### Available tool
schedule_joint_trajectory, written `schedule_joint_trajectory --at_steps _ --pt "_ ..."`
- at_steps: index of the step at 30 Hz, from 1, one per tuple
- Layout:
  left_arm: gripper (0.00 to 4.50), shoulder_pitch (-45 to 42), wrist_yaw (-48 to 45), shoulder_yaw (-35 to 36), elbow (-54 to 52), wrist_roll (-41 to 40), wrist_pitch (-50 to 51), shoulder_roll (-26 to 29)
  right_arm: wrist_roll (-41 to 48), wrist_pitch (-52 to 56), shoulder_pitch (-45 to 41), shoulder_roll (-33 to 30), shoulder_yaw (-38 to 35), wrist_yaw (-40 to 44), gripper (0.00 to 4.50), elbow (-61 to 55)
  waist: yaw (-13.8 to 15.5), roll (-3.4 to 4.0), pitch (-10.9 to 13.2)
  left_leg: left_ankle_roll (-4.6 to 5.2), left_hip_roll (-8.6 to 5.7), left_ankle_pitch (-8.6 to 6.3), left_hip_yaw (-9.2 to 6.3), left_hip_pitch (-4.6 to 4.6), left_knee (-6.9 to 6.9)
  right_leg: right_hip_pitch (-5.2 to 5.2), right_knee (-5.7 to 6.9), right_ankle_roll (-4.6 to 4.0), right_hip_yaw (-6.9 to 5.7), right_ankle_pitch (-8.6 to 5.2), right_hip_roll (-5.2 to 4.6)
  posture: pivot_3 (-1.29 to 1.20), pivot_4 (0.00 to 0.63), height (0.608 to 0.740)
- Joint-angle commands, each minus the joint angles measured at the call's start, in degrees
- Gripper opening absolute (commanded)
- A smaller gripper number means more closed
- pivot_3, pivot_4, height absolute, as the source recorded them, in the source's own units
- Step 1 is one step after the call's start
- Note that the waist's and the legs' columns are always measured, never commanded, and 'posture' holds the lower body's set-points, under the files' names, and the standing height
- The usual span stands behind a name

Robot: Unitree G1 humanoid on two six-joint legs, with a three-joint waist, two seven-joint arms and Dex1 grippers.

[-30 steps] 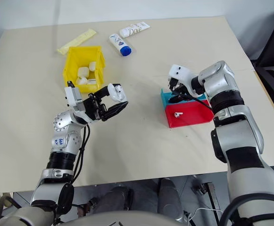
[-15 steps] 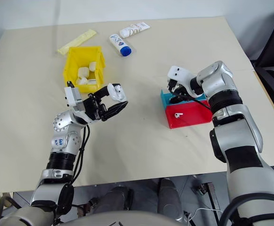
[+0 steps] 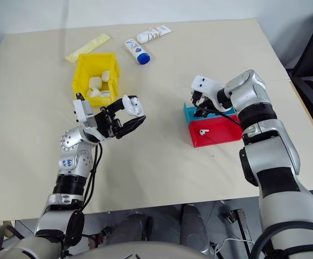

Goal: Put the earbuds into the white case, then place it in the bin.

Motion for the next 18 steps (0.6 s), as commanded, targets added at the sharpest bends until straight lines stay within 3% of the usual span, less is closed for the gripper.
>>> schedule_joint_trajectory --at_steps 1,6,11,14,18 --pt "2.81 -1.0 -0.5 -0.4 -0.4 -0.5 -0.8 -0.2 1.6 -1.5 -0.8 -0.9 -2.0 0.1 0.49 -2.2 0.0 0.0 0.0 0.0 0.0 0.0 0.0 0.0 0.0 0.0 0.0 0.0 0.0 0.0 0.0 0.0 0.15 0.74" --pt "2.81 -2.1 -2.8 -1.7 1.3 -0.8 -0.1 -1.2 6.7 6.0 0.5 -3.8 -6.2 4.1 0.49 -11.0 0.2 0.0 0.0 0.0 -0.02 0.0 0.01 -0.08 0.04 -0.08 0.03 0.0 0.0 0.0 -0.03 0.0 0.15 0.74" --pt "2.81 -4.8 -5.7 -3.1 4.9 -1.0 0.9 -2.5 18.6 18.4 9.6 -6.6 -15.6 5.6 0.49 -37.5 0.3 -0.02 0.0 0.0 -0.02 0.0 -0.04 -0.18 0.09 -0.12 0.02 0.01 -0.08 0.01 -0.03 0.0 0.15 0.74" --pt "2.81 -7.9 -7.9 -3.6 9.2 -0.7 1.7 -3.3 28.6 34.4 16.8 -6.8 -22.1 3.7 0.49 -56.5 0.6 -0.03 0.0 0.0 0.01 0.0 -0.1 -0.29 0.14 -0.18 0.02 0.01 -0.13 0.01 -0.04 0.0 0.15 0.74" --pt "2.81 -11.8 -10.1 -3.7 14.1 -0.6 2.2 -4.4 39.6 51.6 23.5 -1.7 -31.0 -4.5 0.49 -74.8 1.1 -0.07 -0.1 -0.01 0.0 0.0 -0.11 -0.47 0.27 -0.35 0.05 -0.04 -0.12 0.06 -0.05 0.0 0.15 0.74"
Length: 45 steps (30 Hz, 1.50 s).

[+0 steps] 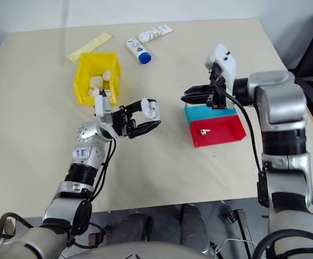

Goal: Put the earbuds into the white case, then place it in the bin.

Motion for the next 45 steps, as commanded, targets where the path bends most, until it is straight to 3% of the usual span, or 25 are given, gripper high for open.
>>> schedule_joint_trajectory --at_steps 1,8,15,33,45 --pt "2.81 -3.6 -2.2 0.1 3.2 -0.5 0.2 -1.0 10.7 14.7 3.5 4.9 -8.7 -7.2 0.49 -16.2 0.1 -0.01 -0.1 0.0 0.0 0.0 0.0 -0.05 0.02 -0.04 0.02 -0.02 0.0 0.01 0.0 0.0 0.15 0.74" --pt "2.81 -8.6 -5.6 0.6 9.7 -0.1 -0.6 -2.3 20.0 30.9 7.8 17.5 -18.3 -20.2 0.49 -30.4 0.7 -0.03 -0.1 0.01 -0.07 0.0 -0.02 -0.21 0.28 -0.13 0.22 -0.04 0.01 0.03 -0.03 0.0 0.15 0.74" --pt "2.81 -11.2 -7.7 1.2 12.8 -0.1 -1.6 -3.2 22.9 31.0 9.6 21.2 -20.3 -27.9 0.49 -32.0 0.5 -0.05 -0.1 0.02 -0.1 -0.01 -0.04 -0.21 0.32 -0.15 0.28 -0.09 -0.04 0.06 -0.02 0.0 0.15 0.74" --pt "2.81 -11.4 -9.5 2.8 10.7 -1.3 -0.6 -4.1 28.0 19.2 16.6 18.4 -13.9 -35.3 0.49 -27.3 0.5 -0.06 -0.1 0.02 -0.08 0.0 -0.01 -0.19 0.33 -0.16 0.3 -0.09 -0.06 0.06 -0.02 0.0 0.15 0.74" --pt "2.81 -11.6 -9.2 4.3 11.0 -1.5 -1.8 -4.0 30.4 12.9 22.4 11.0 -11.0 -38.2 0.49 -27.7 0.5 -0.07 -0.1 0.03 -0.07 -0.01 0.0 -0.19 0.33 -0.15 0.27 -0.09 -0.06 0.06 -0.02 0.0 0.15 0.74"
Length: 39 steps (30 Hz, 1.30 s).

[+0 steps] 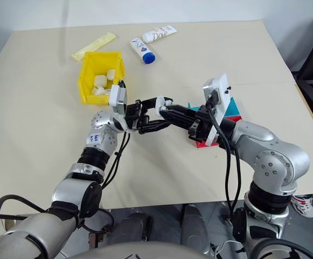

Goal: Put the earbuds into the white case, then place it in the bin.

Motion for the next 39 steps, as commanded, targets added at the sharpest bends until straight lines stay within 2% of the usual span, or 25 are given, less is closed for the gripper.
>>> schedule_joint_trajectory --at_steps 1,9,30,39 --pt "2.81 -1.5 0.2 2.9 -2.2 -2.7 -1.7 0.0 -0.8 0.0 2.5 -2.8 0.7 -2.8 0.49 1.3 0.0 0.0 0.0 0.0 0.01 0.0 0.0 0.0 0.0 0.0 0.0 0.0 0.0 0.0 0.0 0.0 0.15 0.74" --pt "2.81 -1.2 -0.2 3.0 -2.4 -2.8 -2.2 0.1 0.3 -2.5 2.9 -3.6 0.5 -6.3 0.49 3.1 0.0 -0.01 0.0 0.0 0.01 0.0 0.01 0.0 0.0 0.0 -0.01 0.0 0.0 0.0 0.0 0.0 0.15 0.74" --pt "2.81 -1.7 -0.3 4.0 -1.1 -3.2 -6.1 0.3 9.5 0.1 8.1 -3.6 0.5 -19.5 0.49 6.4 0.1 -0.01 0.0 0.01 0.01 0.0 0.0 0.0 0.0 0.01 -0.02 0.0 0.0 0.0 0.0 0.0 0.15 0.74" --pt "2.81 -1.6 -1.2 3.0 -0.8 -2.6 -6.6 0.3 9.0 -1.0 6.4 -4.7 3.3 -20.2 0.49 7.3 0.1 -0.01 0.0 0.02 0.02 -0.01 0.01 0.0 0.0 0.01 -0.02 0.0 0.0 0.0 0.0 0.0 0.15 0.74"
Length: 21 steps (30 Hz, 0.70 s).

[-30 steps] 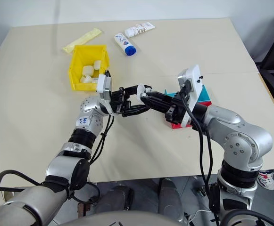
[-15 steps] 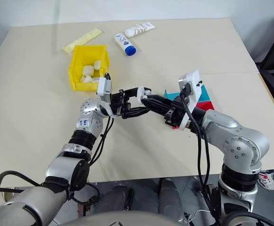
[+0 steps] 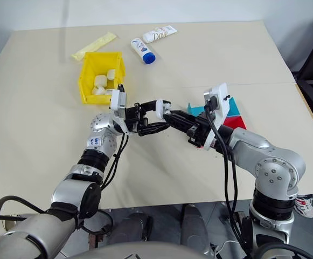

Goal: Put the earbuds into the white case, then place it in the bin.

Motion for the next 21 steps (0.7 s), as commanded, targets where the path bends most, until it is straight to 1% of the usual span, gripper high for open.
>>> schedule_joint_trajectory --at_steps 1,7,19,21 --pt "2.81 -2.2 -1.9 2.8 -3.8 -3.4 -2.4 -0.1 -4.4 2.1 1.4 -3.1 1.5 -4.0 0.49 4.8 0.0 0.0 0.0 0.0 0.0 0.0 0.0 0.0 0.0 0.0 0.0 0.0 0.0 0.0 0.0 0.0 0.15 0.74" --pt "2.81 -1.8 -3.3 1.9 -4.0 -3.1 -2.4 -0.5 -5.3 0.6 -0.3 -5.9 5.0 -2.5 0.49 4.8 0.0 0.0 0.0 0.0 0.0 0.0 0.0 0.0 0.0 0.0 0.0 0.0 0.0 0.0 0.0 0.0 0.15 0.74" --pt "2.81 -2.2 -3.2 2.1 -3.3 -2.9 -3.1 -0.8 -4.3 -0.8 -1.4 -7.8 6.7 -1.6 0.49 5.8 0.0 -0.02 0.0 0.0 0.0 0.0 0.0 -0.01 0.01 0.0 -0.01 0.0 0.0 0.0 0.0 0.0 0.15 0.74" --pt "2.81 -2.2 -3.2 2.1 -3.2 -2.8 -3.2 -0.8 -4.3 -1.3 -1.5 -7.9 6.8 -1.5 1.2 5.5 0.1 -0.02 0.0 0.0 0.0 0.0 0.0 -0.01 0.01 0.0 -0.01 0.0 0.0 0.0 0.0 0.0 0.15 0.74"
